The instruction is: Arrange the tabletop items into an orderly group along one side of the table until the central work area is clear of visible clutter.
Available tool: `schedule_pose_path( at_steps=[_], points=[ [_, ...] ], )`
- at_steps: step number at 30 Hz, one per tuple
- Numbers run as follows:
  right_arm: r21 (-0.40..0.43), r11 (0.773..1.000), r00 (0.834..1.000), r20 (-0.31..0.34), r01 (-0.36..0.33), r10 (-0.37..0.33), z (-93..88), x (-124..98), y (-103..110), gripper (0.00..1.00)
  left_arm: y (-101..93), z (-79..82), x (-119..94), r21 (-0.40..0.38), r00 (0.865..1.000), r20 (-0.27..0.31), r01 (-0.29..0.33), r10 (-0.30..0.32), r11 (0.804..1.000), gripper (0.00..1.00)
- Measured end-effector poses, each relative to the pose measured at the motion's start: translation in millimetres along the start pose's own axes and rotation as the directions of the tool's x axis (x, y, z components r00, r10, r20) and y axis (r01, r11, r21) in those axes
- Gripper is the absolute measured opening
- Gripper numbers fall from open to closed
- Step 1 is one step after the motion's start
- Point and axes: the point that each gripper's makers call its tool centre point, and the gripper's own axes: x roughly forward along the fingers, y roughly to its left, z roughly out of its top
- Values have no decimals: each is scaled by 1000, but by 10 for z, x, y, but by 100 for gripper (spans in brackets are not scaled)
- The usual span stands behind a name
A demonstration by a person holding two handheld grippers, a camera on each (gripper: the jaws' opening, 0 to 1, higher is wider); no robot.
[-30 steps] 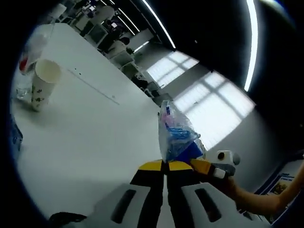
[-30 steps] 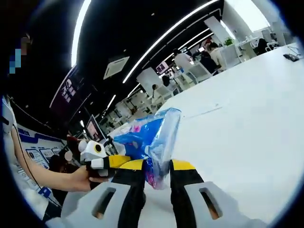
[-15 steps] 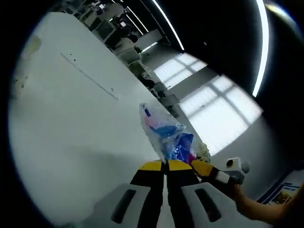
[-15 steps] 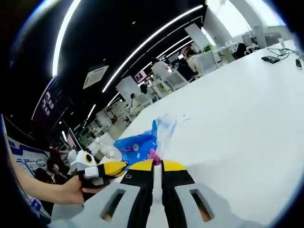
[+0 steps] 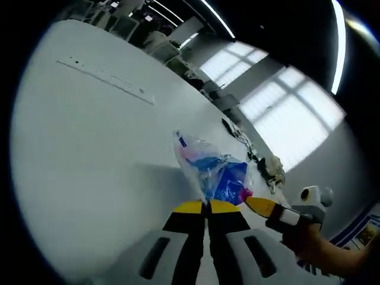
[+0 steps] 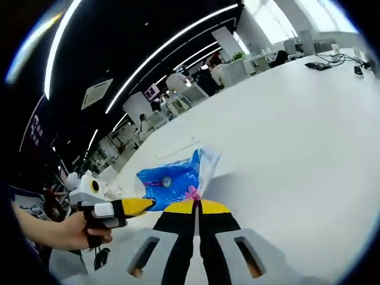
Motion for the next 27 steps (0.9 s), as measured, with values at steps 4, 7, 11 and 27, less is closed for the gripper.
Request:
schedule_pose_path(
  at_steps=[4, 7, 11, 27],
  points=[
    [-30, 999, 999, -33, 29, -30, -111, 58, -53, 0, 164, -11, 65, -25, 1000, -24, -9, 9, 1000, 0],
    [-16, 999, 999, -44, 31, -31, -173, 108, -45, 0, 229, -45, 63, -12, 999, -37, -36, 35, 999, 0],
    [-56, 997, 995, -84, 48, -53, -257, 164, -62, 0, 270, -80, 45, -13, 997, -46, -57, 57, 998, 0],
    [-75, 991, 978, -169, 114, -126, -415, 164, -144, 0, 382, -184, 56, -96, 990, -63, -132, 127, 986, 0]
  ],
)
